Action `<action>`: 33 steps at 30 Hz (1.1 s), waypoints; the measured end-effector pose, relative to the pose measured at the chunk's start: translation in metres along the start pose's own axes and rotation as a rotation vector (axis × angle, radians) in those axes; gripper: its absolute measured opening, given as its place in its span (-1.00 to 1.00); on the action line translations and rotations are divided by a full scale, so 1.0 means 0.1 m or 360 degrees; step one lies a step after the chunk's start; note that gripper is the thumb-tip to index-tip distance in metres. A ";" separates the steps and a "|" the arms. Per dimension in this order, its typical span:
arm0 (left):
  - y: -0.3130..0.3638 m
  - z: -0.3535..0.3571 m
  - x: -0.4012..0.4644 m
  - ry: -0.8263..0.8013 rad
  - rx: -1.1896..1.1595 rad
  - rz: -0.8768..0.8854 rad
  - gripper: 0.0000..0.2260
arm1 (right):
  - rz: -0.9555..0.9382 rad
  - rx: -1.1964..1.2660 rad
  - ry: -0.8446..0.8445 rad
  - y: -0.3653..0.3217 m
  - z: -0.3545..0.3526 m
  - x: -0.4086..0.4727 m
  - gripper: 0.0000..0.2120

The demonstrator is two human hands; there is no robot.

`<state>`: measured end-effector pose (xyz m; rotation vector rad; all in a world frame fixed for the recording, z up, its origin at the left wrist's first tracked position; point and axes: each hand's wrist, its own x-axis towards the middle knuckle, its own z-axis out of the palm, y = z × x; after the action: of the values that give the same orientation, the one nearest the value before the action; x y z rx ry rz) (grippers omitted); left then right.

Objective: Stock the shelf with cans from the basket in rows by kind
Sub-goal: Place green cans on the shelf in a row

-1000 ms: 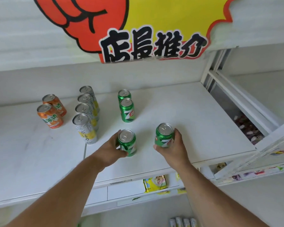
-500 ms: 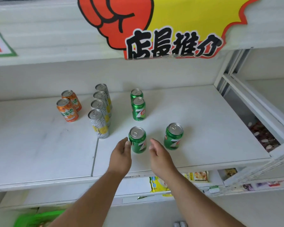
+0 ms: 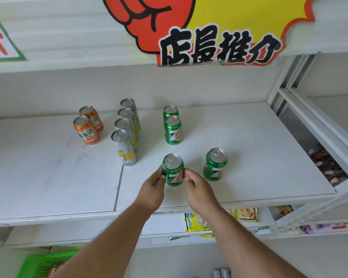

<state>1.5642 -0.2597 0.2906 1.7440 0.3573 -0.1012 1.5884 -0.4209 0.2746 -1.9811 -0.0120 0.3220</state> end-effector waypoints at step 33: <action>-0.17 0.08 0.03 0.0012 0.0046 0.0036 -0.59 | -0.0011 0.0294 0.0045 0.05 0.05 0.12 -0.63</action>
<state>1.5633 -0.2637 0.2722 1.7767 0.3435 -0.0837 1.5984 -0.4170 0.2657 -1.8015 0.0279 0.2807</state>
